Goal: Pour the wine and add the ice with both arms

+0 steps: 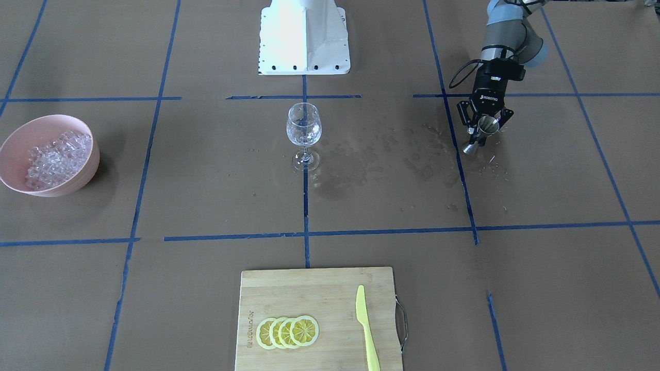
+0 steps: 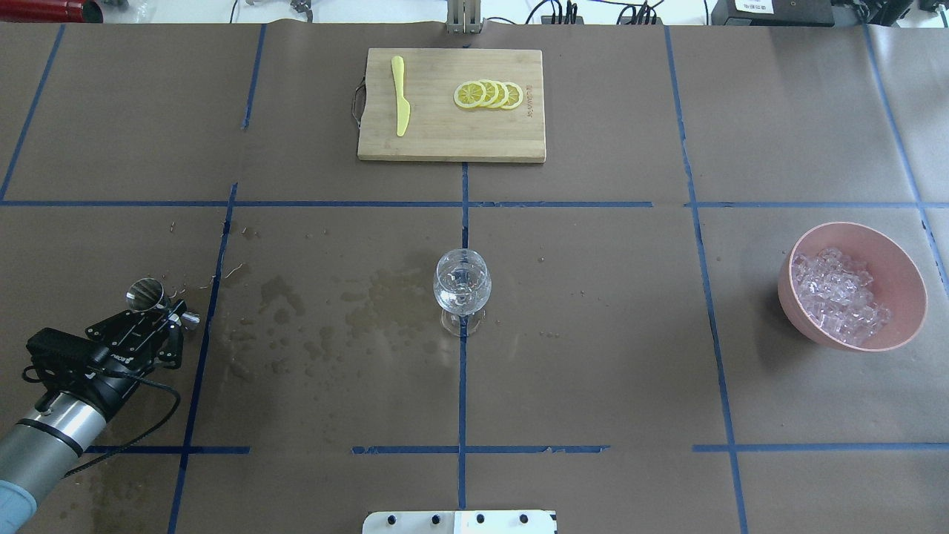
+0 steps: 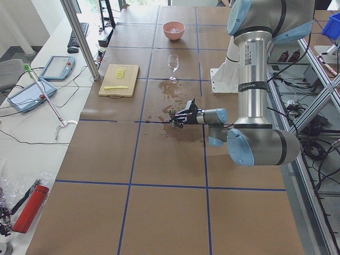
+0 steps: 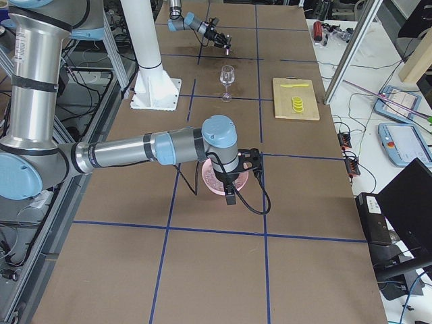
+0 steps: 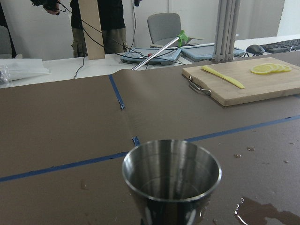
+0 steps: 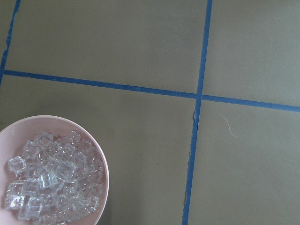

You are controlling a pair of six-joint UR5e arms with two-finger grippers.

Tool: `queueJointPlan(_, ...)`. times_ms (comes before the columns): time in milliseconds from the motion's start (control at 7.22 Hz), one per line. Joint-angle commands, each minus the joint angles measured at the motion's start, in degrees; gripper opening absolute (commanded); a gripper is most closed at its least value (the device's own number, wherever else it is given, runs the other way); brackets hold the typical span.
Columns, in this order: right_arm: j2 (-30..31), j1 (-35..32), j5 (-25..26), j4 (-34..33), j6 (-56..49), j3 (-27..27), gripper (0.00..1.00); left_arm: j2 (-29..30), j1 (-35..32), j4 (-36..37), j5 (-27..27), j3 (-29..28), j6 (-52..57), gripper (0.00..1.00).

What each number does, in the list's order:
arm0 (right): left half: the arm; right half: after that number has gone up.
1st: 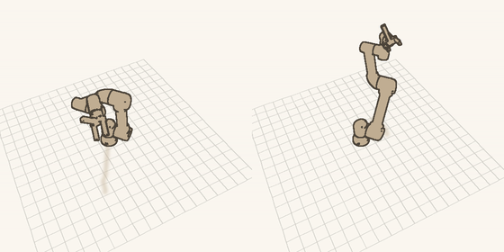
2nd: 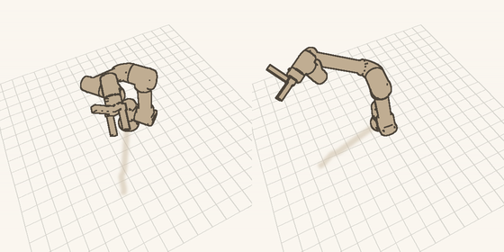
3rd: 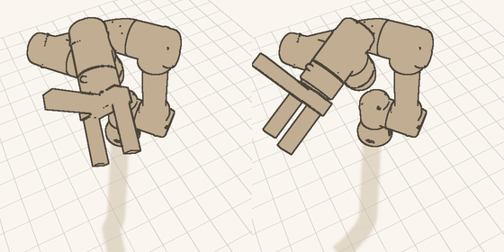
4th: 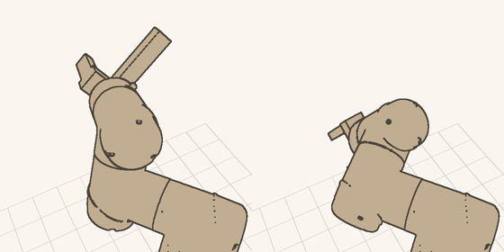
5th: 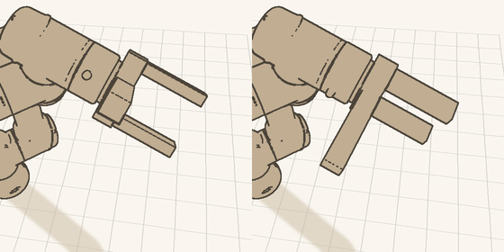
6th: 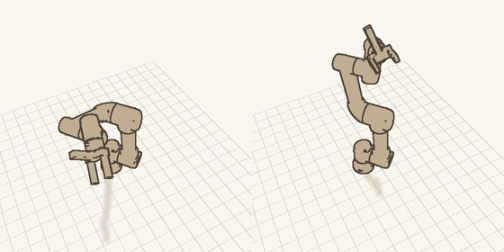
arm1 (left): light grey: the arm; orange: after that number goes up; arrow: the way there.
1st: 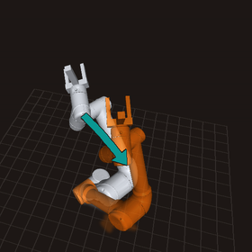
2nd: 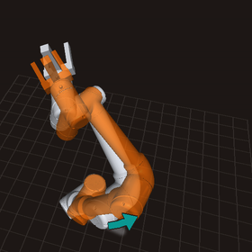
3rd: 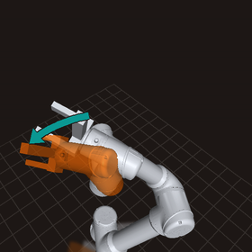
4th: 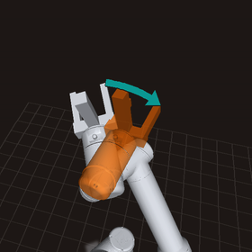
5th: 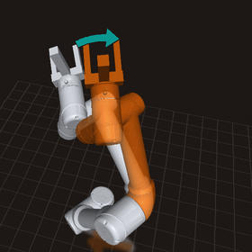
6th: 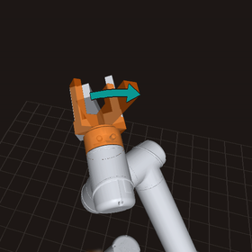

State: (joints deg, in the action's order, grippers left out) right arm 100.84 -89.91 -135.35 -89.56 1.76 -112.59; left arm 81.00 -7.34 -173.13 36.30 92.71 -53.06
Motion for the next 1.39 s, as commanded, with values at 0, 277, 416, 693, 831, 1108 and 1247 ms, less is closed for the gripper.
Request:
queueJointPlan(0, -0.03, 0.0, 0.0, 0.0, 0.0, 0.0, 1.0, 0.38, 0.57, -0.63, -0.44, -0.96, -0.02, 0.0)
queueJointPlan(277, -0.03, 0.0, 0.0, 0.0, 0.0, 0.0, 1.0, 0.56, 0.92, -0.63, -0.79, -1.66, -0.02, 0.0)
queueJointPlan(416, -0.03, 0.0, 0.0, 0.0, 0.0, 0.0, 1.0, 0.56, 1.1, -0.63, -0.79, -2.01, -0.02, 0.0)
queueJointPlan(693, -0.03, 0.0, 0.09, 0.0, 0.0, 0.0, 1.0, 0.65, 1.19, -0.63, -0.79, -2.19, -0.02, 0.01)
queueJointPlan(831, -0.03, 0.0, 0.09, 0.0, 0.0, 0.0, 1.0, 0.82, 1.19, -0.63, -0.79, -2.27, 0.06, 0.07)
queueJointPlan(1108, -0.03, 0.0, 0.09, 0.0, 0.0, 0.0, 1.0, 0.91, 1.19, -0.63, -0.79, -2.28, 0.06, 0.4)
queueJointPlan(1247, -0.03, 0.0, 0.09, 0.0, 0.0, 0.0, 1.0, 0.91, 1.19, -0.63, -0.79, -2.19, 0.06, 0.56)
